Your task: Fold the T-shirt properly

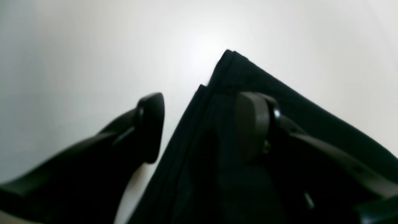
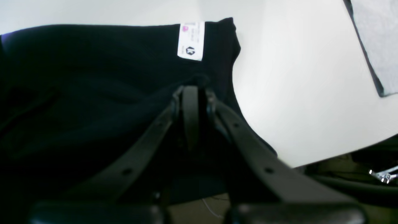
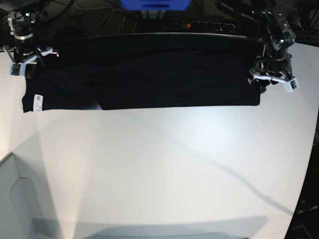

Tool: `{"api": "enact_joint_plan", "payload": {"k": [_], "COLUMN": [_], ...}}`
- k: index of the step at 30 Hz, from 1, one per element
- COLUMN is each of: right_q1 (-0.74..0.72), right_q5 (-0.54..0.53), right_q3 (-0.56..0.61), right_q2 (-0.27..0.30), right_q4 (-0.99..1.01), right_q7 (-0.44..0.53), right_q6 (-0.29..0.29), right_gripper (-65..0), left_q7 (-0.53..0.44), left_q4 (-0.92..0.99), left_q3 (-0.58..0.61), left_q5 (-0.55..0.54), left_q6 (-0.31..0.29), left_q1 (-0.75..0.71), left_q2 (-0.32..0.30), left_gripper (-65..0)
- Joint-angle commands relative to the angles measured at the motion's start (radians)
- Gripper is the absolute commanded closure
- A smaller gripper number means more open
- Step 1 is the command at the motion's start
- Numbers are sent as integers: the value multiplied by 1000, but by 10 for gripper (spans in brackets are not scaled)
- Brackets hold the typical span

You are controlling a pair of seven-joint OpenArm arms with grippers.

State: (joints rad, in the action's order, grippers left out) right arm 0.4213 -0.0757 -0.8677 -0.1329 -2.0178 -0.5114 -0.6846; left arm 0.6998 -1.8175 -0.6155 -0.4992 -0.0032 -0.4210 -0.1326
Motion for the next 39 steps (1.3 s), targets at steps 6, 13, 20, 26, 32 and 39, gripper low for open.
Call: {"api": "enact_joint_plan", "payload": {"k": [6, 13, 20, 26, 32, 39], "right_q1": [-6, -91, -109, -112, -161, -92], "right_q5": [-16, -9, 29, 47, 47, 46], "right_q3": [0, -5, -5, -51, -141, -28], "right_q2": [8, 12, 29, 36, 16, -24], "right_q4": [-13, 10, 91, 111, 61, 39], "right_q7": [26, 20, 18, 21, 20, 18], "right_q6": [-14, -14, -14, -14, -14, -14], "right_gripper": [0, 0, -120, -271, -273, -274], "left_q7": [-25, -24, -27, -25, -24, -19], "left_q4": [-14, -14, -14, -14, -18, -15], "left_q3": [-8, -8, -8, -8, -8, -8], "left_q5": [-6, -6, -6, -6, -6, -8], "left_q6": [-2, -2, -2, -2, -2, -2], "left_q1": [-19, -20, -34, -45, -54, -54], "left_q2": [-9, -9, -9, -9, -8, -6], "left_gripper": [-358, -358, -358, -358, -358, -358]}}
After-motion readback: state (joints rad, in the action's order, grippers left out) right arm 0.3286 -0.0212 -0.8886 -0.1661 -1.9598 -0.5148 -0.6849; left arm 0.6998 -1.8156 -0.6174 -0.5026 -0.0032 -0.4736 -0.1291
